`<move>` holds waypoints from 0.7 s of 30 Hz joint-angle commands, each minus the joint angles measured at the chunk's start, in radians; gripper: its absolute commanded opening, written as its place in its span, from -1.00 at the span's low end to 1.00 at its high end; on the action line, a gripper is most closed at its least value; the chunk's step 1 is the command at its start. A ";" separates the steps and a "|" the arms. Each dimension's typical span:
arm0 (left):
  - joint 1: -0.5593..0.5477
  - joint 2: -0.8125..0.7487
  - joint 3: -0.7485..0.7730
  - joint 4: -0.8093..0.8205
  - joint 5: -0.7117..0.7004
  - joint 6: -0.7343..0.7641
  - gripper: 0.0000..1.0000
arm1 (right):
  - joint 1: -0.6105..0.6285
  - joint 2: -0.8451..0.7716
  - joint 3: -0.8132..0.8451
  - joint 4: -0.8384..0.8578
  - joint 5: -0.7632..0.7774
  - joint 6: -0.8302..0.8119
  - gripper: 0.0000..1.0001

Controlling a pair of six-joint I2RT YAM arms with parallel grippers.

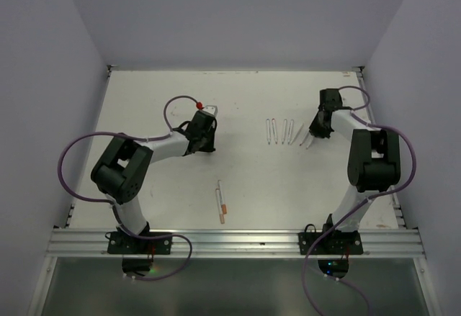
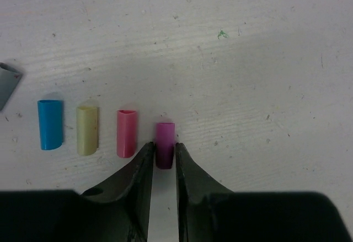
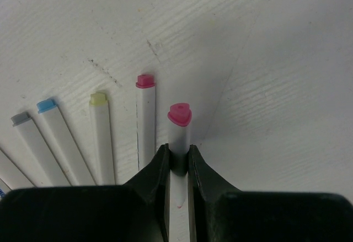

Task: Open the pen caps

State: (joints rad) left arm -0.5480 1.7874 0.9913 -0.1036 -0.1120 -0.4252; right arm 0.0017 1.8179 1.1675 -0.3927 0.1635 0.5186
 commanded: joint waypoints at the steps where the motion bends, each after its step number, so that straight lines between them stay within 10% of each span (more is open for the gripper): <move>1: 0.010 0.009 0.035 -0.019 -0.052 0.022 -0.51 | 0.001 0.014 0.026 0.026 -0.004 -0.005 -0.93; 21: 0.011 -0.232 -0.060 0.045 -0.080 0.006 0.18 | 0.001 -0.135 -0.012 0.023 0.060 -0.048 -0.21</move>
State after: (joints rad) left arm -0.5434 1.6524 0.9516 -0.1112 -0.1638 -0.4175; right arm 0.0017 1.7622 1.1492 -0.3676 0.1806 0.4992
